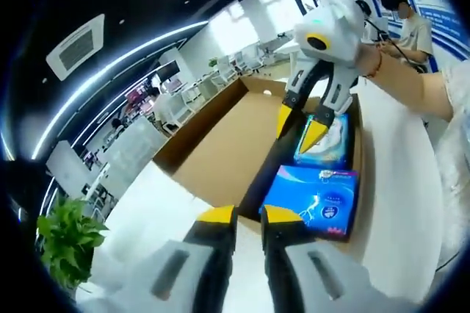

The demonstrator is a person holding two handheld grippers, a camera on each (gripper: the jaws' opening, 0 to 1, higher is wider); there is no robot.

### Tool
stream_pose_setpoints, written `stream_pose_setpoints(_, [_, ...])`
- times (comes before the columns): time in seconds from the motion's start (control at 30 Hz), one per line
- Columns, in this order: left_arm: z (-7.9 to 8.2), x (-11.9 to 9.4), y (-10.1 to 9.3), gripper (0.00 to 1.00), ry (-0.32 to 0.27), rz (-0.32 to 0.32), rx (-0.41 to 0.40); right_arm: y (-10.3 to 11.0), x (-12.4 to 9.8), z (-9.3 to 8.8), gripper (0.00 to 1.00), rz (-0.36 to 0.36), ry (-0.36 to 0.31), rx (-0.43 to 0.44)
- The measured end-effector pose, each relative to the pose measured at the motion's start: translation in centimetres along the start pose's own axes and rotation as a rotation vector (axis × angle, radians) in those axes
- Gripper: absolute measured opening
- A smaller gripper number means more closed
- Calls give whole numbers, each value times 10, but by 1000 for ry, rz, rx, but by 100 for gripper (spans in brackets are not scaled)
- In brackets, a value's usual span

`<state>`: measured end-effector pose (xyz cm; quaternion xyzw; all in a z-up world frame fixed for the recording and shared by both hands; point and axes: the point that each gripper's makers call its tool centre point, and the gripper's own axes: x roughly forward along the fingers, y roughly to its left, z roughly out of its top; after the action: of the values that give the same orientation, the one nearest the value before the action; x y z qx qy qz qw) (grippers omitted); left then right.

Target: Operate the shoe box by opening the lid, removing the specified soft item, and placing it in the target area until the item is outside and the box remains undamaged.

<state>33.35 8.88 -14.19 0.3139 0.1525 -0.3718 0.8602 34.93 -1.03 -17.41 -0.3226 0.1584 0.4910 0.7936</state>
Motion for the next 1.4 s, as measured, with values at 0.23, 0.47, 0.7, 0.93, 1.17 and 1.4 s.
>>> stream_pose_setpoints(0.23, [6, -10, 4, 13, -37, 22, 0, -3, -5, 20, 25, -29, 47, 4])
stream_pose_setpoints(0.47, [20, -20, -6, 13, -94, 3, 29, 7, -1, 25, 34, -22, 121, 55])
stream_pose_setpoints(0.7, [25, -25, -5, 13, -123, -1, 31, 21, 8, 14, 47, 2, 240, 184])
stream_pose_setpoints(0.93, [28, -26, -8, 13, -134, -12, 42, 40, 27, 0, 67, 41, 394, 428])
stream_pose_setpoints(1.17, [30, -32, -9, 13, -154, -19, 45, 41, 40, -11, 67, 7, 510, 543])
stream_pose_setpoints(1.4, [23, -33, -4, 13, -151, -16, 30, 49, 53, -26, 69, -28, 593, 667])
